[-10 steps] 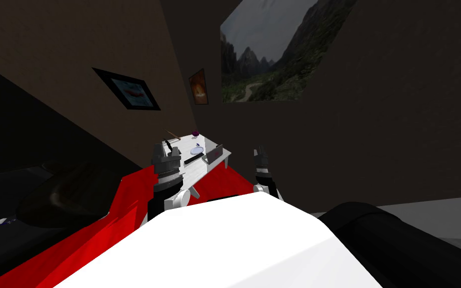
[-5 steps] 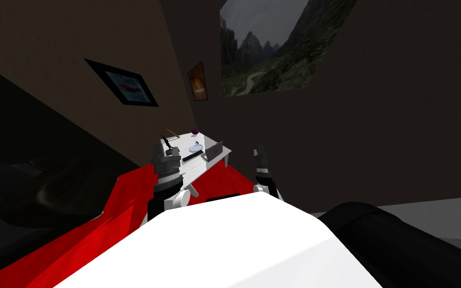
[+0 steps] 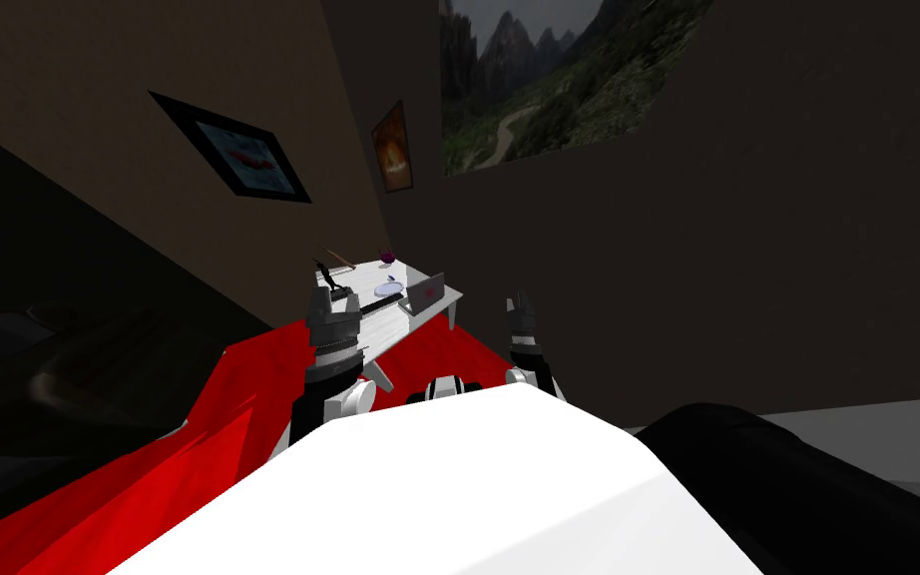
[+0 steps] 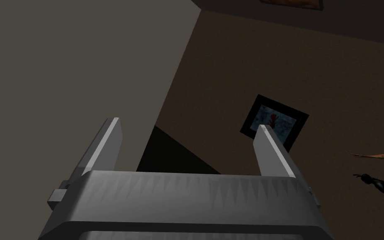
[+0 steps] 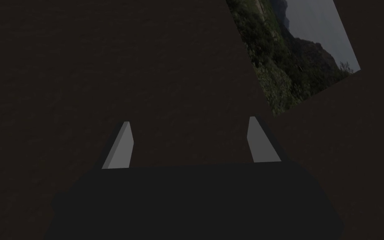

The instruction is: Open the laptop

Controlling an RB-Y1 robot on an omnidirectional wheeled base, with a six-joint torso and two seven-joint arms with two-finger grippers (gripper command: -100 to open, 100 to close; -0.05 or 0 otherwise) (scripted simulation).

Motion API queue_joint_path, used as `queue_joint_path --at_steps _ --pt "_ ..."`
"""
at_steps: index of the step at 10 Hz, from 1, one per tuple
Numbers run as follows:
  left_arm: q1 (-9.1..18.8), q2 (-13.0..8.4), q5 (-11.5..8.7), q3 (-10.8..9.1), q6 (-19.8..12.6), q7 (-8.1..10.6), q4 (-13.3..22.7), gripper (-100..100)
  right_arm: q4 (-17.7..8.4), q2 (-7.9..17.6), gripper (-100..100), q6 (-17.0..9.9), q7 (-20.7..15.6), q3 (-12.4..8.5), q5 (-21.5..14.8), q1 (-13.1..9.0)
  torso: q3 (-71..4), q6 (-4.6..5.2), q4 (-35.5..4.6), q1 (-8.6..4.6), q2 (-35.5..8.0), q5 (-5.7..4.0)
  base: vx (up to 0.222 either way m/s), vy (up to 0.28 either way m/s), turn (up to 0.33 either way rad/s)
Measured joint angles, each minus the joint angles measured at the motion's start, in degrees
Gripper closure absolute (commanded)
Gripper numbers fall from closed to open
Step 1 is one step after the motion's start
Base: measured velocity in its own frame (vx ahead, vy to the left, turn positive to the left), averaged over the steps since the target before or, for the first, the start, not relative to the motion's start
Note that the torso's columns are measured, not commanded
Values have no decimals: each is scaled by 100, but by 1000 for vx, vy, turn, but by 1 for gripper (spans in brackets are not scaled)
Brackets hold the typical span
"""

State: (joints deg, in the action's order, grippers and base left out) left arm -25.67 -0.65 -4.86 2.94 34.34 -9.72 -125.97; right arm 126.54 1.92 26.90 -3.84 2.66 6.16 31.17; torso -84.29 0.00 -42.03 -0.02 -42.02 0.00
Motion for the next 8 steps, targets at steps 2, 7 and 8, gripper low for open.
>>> queue_joint_path --at_steps 2,7,8 --pt "45 -306 35 -34 -114 -42 61 -100 0 0 0 0 0 0 0 1 -32 0 -20 -2 -16 -1 60 -37 33" --pt "216 -762 130 -245 -611 -167 286 -100 0 0 0 0 0 0 0 1 -28 0 -25 -2 -27 -1 84 -65 53" --pt "242 -829 168 -317 -789 -210 338 -100 0 -1 0 0 0 1 0 1 -28 -1 -25 -5 -25 -2 130 -106 68"
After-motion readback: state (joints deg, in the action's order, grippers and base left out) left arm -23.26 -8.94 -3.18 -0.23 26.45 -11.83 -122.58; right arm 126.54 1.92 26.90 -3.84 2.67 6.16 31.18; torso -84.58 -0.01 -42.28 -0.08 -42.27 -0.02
